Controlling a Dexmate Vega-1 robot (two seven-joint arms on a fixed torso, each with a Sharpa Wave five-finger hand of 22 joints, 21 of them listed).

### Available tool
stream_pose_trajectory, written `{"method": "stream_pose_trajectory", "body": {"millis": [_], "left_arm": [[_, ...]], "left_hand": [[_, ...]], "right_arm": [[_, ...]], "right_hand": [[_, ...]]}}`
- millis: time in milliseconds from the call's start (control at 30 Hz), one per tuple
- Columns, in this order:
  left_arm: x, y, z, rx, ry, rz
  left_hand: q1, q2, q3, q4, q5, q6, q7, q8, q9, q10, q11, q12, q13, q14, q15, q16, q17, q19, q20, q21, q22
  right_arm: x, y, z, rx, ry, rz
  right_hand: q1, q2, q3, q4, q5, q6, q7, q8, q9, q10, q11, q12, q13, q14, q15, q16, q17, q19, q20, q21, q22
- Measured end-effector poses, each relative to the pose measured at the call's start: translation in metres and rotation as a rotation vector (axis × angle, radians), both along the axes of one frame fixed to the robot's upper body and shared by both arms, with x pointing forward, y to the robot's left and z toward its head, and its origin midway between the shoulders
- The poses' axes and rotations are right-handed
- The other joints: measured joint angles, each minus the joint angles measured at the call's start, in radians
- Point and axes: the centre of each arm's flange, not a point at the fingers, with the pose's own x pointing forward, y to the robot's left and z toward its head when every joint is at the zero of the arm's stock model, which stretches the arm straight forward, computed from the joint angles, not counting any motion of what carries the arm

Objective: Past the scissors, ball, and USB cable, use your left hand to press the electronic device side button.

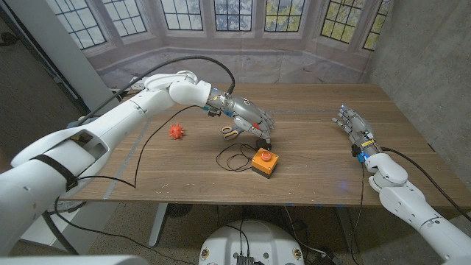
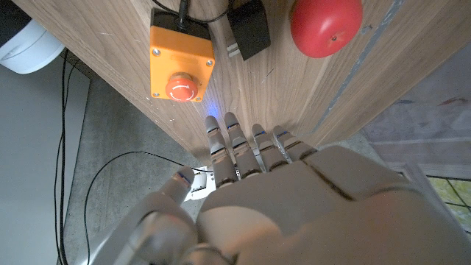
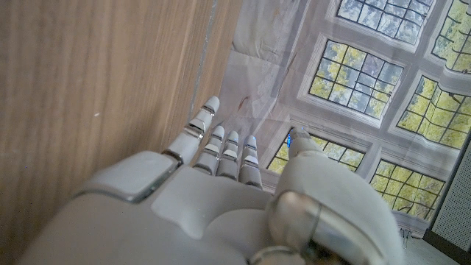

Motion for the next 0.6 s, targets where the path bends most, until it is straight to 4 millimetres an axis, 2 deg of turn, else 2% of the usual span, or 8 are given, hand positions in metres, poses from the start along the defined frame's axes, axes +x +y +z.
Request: {"method": "stream_pose_trajectory", "body": {"millis": [167,333,400,500,600], "left_arm": [[-0.002,0.005,-0.001,-0.049,-0.004,0.016],[-0.005,0.010,-0.004,-0.088,-0.006,0.029],[-0.004,0.015,-0.006,-0.115,-0.002,0.048],[-0.007,0.015,-0.006,-0.133,-0.005,0.051],[-0.010,0.019,-0.009,-0.174,0.004,0.066]], "left_hand": [[0.000,0.000,0.003,-0.003,0.000,-0.007,-0.007,0.000,0.000,-0.006,-0.006,0.000,0.000,0.005,0.005,0.000,0.000,0.002,0.002,0.000,0.000],[0.004,-0.004,0.008,-0.009,0.000,-0.018,-0.007,-0.007,0.000,-0.011,0.000,-0.004,0.000,0.005,0.005,0.000,-0.005,0.002,0.002,0.000,0.000],[0.012,-0.011,0.011,-0.019,0.000,-0.021,-0.007,-0.007,0.000,-0.014,-0.002,-0.004,0.000,0.005,0.005,-0.001,-0.005,0.008,0.003,0.000,0.000],[0.041,-0.013,0.026,-0.049,0.000,-0.027,-0.012,-0.007,0.000,-0.018,-0.007,-0.008,0.000,0.005,0.005,-0.006,-0.010,0.011,0.000,0.000,0.000],[0.052,-0.013,0.037,-0.060,0.000,-0.027,-0.012,-0.007,0.000,-0.022,-0.003,-0.008,0.000,0.005,0.005,-0.009,-0.010,0.011,0.000,0.000,0.000]], "right_arm": [[0.000,0.002,0.001,-0.005,-0.001,0.004],[-0.001,0.004,0.001,-0.009,0.001,0.009],[-0.001,0.006,0.000,-0.012,0.001,0.012],[-0.002,0.008,0.000,-0.016,0.002,0.015],[-0.002,0.011,-0.001,-0.022,0.007,0.022]], "right_hand": [[0.000,0.000,0.000,0.000,0.000,0.000,0.000,0.000,0.000,0.000,0.000,0.004,0.000,-0.004,-0.004,0.000,0.000,0.000,0.000,0.000,0.000],[0.000,0.000,0.000,0.000,0.000,0.000,0.000,0.000,0.000,0.000,0.000,0.004,0.000,-0.004,-0.004,0.000,0.000,0.000,0.000,0.000,0.000],[0.000,0.000,0.000,0.000,0.000,0.000,0.000,0.000,0.000,0.000,0.000,0.004,0.000,-0.004,-0.004,0.000,0.000,0.000,0.000,0.000,0.000],[0.000,0.000,0.000,0.000,0.000,0.000,0.000,0.000,0.000,0.000,0.000,0.004,0.000,-0.004,-0.004,0.000,0.000,0.000,0.000,0.000,0.000],[0.000,0.000,0.000,0.000,0.000,0.000,0.000,0.000,0.000,0.000,0.000,0.004,0.000,-0.004,-0.004,0.000,0.000,0.000,0.000,0.000,0.000]]}}
